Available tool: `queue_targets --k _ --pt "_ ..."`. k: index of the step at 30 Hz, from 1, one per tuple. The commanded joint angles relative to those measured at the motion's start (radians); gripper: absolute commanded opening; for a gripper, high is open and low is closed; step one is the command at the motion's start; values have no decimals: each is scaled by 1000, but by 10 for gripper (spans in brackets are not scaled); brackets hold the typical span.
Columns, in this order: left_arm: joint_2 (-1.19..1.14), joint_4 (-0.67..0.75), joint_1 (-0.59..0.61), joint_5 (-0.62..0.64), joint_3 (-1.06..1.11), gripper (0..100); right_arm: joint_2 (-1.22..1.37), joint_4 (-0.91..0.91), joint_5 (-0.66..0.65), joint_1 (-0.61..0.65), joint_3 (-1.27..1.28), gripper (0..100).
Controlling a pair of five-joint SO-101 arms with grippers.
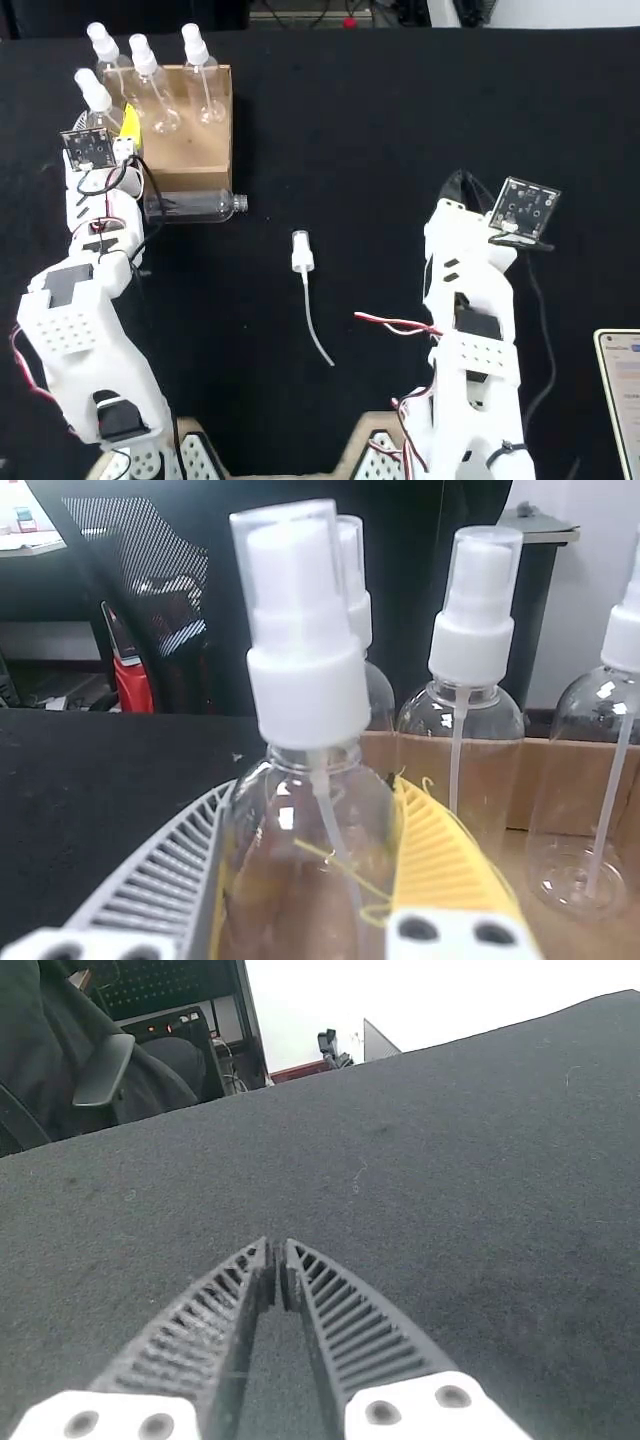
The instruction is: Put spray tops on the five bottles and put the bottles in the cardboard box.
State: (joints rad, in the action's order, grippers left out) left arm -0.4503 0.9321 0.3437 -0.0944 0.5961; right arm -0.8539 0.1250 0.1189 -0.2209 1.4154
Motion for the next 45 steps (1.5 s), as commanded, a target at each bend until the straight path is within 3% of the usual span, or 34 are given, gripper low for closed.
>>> queue_targets --k 1,21,29,45 --pt "9 -5 7 -3 -67 36 -22 25 3 12 -28 15" --pt "-117 2 12 -3 -165 38 -22 25 3 12 -28 15" --pt "-118 2 31 -3 -156 213 -22 25 3 12 -28 15" --pt "-117 2 48 -3 -154 221 -22 25 3 12 -28 15"
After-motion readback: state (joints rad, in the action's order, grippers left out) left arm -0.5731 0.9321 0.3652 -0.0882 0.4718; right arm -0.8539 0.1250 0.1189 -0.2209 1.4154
